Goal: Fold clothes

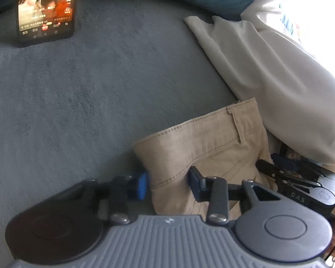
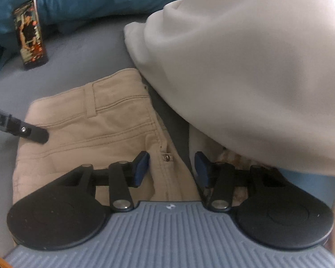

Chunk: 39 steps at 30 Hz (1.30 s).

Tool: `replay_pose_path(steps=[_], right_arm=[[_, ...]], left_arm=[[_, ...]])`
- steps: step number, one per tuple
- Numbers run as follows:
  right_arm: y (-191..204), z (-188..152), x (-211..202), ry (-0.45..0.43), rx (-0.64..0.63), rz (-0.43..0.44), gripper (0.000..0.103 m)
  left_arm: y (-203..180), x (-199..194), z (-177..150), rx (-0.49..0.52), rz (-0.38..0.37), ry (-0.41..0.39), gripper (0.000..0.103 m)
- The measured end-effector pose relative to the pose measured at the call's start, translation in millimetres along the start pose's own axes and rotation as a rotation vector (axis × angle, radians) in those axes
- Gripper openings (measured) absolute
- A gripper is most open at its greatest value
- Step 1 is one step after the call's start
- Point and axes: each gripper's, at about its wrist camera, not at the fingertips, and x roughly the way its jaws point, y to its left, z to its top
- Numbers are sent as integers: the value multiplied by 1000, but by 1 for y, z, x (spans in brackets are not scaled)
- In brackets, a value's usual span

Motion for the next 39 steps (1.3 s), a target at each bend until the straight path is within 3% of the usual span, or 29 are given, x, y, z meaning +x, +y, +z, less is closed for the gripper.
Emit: replay_pose_path(steps=[5, 8, 11, 20, 25, 34, 39], right_arm=[[-9, 12, 15, 82, 113, 69, 45], [-6, 14, 16, 94, 114, 99, 27], [-3, 13, 13, 76, 112, 86, 20], [22, 19, 3, 61, 102, 115, 17], [53, 17, -2, 74, 86, 157, 17], [129, 21, 8, 38, -2, 295, 17], [156, 18, 23, 13, -40, 308, 17]], left_arm=[[-1, -12, -8, 8, 1, -42, 26], [-1, -21, -12, 23, -15, -67, 24], [3, -31, -14, 7, -41, -81, 23], [-2, -43, -14, -51, -64, -83, 22], [17, -58, -7, -68, -11, -49, 22], [69, -97, -38, -51, 140, -27, 21], [81, -86, -55, 4, 228, -44, 22]])
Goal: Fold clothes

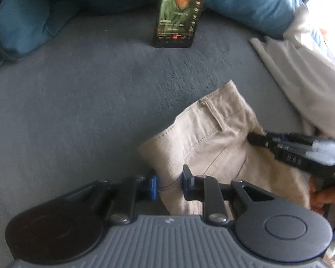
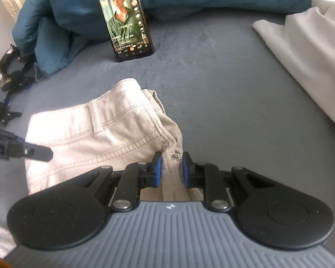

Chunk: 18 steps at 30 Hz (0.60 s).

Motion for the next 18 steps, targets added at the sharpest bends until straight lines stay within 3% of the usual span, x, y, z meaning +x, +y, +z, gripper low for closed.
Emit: replay_pose_path(steps=[4, 8, 9, 14, 18], right_arm=[[-6, -4, -1, -36, 30, -4, 20], [-8, -12, -26, -108, 61, -34, 34], [-9, -15, -34, -127, 73, -43, 42], [-14, -56, -96, -206, 208, -115, 44], [-11, -99, -134, -160, 200, -230, 43]], left_arm=[[0, 16, 0, 1, 19, 21, 31], [5, 9, 4, 36, 45, 20, 53], [6, 4, 4, 49, 60, 15, 54], [5, -19, 6, 128, 108, -11, 57], [-1, -23, 7, 230, 204, -71, 55]])
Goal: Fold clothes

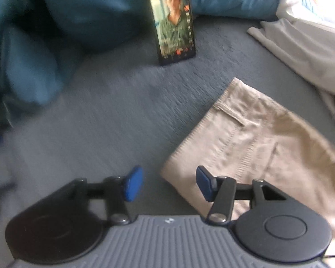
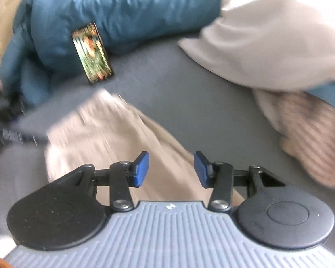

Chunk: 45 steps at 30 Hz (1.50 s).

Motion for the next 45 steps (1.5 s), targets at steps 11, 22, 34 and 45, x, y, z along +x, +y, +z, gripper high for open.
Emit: replay_pose_path(steps=[11, 22, 34, 45], right_arm=[[-10, -13, 2, 52, -65, -58, 37], [6, -4, 59, 169, -115, -47, 37], [26, -1, 41, 58, -252, -170, 2], [1, -10, 64, 39, -38, -172, 24]], left_arm=[[-71, 17, 43, 235, -153, -146, 53], [-150, 59, 36, 549, -180, -193, 55], [-164, 58, 29, 583, -140, -280, 56], [-164, 62, 22, 602, -127, -312, 58]])
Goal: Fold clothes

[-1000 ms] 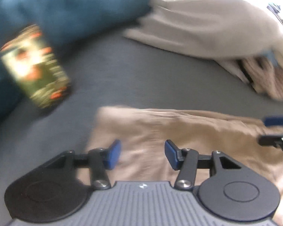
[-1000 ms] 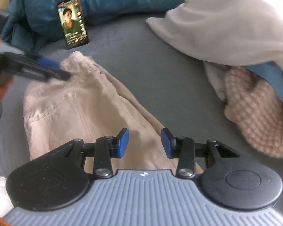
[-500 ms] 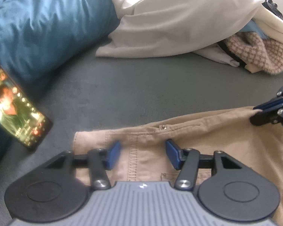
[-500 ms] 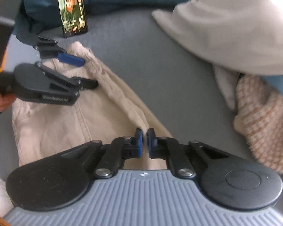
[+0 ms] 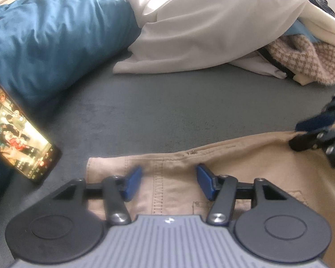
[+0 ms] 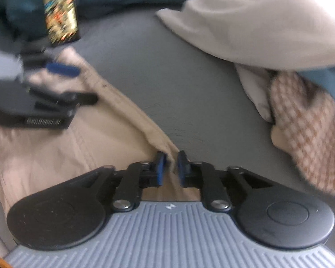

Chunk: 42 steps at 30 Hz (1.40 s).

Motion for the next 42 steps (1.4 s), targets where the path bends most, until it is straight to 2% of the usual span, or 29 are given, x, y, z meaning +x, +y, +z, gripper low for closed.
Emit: replay_pose_path(steps=[3, 7, 10, 15, 20, 23, 29, 31, 33, 37, 42], right_arm=[[-24, -2, -18, -29, 148, 27, 40], [-52, -23, -59, -72, 292, 7, 41], [-70, -54, -98, -68, 330, -19, 41], [-91, -100, -139, 2, 241, -109, 39], [-101, -115, -140, 54, 114, -129, 34], [-104, -114, -127, 65, 54, -97, 34], [-105, -117, -94, 151, -23, -37, 33], [-105, -116, -95, 153, -38, -24, 11], [-104, -113, -98, 148, -56, -16, 3], [-107, -109, -106, 94, -59, -88, 3], [-103, -120, -79, 115, -128, -150, 3]], left_arm=[[0, 0, 3, 9, 4, 9, 58], [0, -1, 10, 12, 12, 40, 59], [-1, -3, 15, 20, 21, 66, 60], [-5, -3, 23, 41, 50, 99, 61], [-10, -8, 25, 73, 88, 107, 61], [-15, -9, 21, 92, 106, 103, 64], [-20, -7, 18, 120, 134, 85, 67], [-20, -5, 18, 122, 149, 83, 71], [-18, -4, 19, 116, 150, 83, 73], [-17, -3, 17, 114, 155, 74, 74], [-20, -2, 12, 128, 169, 40, 78]])
